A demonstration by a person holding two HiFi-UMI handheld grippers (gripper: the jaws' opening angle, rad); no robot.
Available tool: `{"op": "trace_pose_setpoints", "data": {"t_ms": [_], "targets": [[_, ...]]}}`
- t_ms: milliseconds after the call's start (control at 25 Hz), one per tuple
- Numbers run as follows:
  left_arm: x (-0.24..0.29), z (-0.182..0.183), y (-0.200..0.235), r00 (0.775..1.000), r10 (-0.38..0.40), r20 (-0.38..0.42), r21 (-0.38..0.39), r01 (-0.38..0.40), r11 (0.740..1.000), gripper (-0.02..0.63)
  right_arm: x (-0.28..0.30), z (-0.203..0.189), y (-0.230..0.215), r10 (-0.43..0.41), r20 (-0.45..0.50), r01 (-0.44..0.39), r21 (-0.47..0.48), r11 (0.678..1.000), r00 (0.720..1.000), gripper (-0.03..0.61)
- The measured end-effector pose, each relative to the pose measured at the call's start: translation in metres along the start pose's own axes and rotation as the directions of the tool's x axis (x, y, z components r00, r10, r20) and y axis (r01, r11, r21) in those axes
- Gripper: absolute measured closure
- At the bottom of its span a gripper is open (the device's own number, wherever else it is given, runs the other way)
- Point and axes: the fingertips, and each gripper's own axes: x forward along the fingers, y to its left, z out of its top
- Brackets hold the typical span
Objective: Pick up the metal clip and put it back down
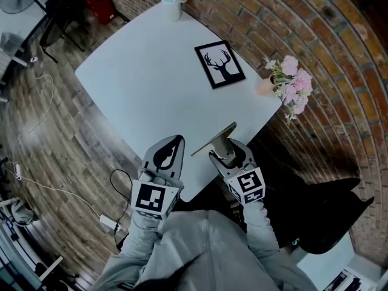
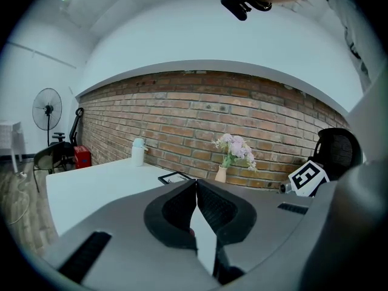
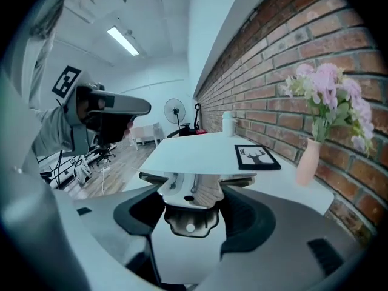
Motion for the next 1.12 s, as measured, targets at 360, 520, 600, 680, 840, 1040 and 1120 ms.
{"op": "trace_pose_setpoints", "data": {"t_ms": [360, 520, 600, 680, 840, 1040, 1120], "targets": [[0.009, -0.015, -0.001, 1.000, -0.013, -0.022, -0.014, 0.013, 1.000, 0.586, 0.030, -0.057, 0.007, 0.020, -0.098, -0.020, 0.007, 1.000, 0.995, 0.279], [0.009, -0.021, -0.001, 0.999, -0.013, -0.035, -0.018, 0.013, 1.000, 0.586, 0.039, -0.074, 0.011, 0.034, -0.141, -0.040, -0.036, 0.999, 0.989, 0.280], [0.010, -0.023, -0.001, 0.999, -0.014, -0.037, -0.021, 0.014, 1.000, 0.586, 0.041, -0.080, 0.013, 0.045, -0.157, -0.052, -0.039, 0.998, 0.987, 0.279], [0.010, -0.024, -0.001, 0.999, -0.014, -0.038, -0.022, 0.013, 1.000, 0.586, 0.043, -0.083, 0.014, 0.057, -0.166, -0.064, -0.037, 0.997, 0.985, 0.279], [0.010, -0.024, 0.000, 0.999, -0.007, -0.040, -0.023, 0.006, 1.000, 0.586, 0.046, -0.085, 0.019, 0.077, -0.194, -0.092, -0.073, 0.993, 0.978, 0.279], [0.009, -0.022, 0.000, 0.999, 0.005, -0.035, -0.020, -0.006, 1.000, 0.586, 0.048, -0.094, 0.022, 0.079, -0.267, -0.127, -0.167, 0.978, 0.960, 0.279], [0.009, -0.020, 0.001, 0.999, 0.008, -0.032, -0.018, -0.009, 1.000, 0.586, 0.048, -0.092, 0.022, 0.082, -0.276, -0.133, -0.172, 0.976, 0.958, 0.279]]}}
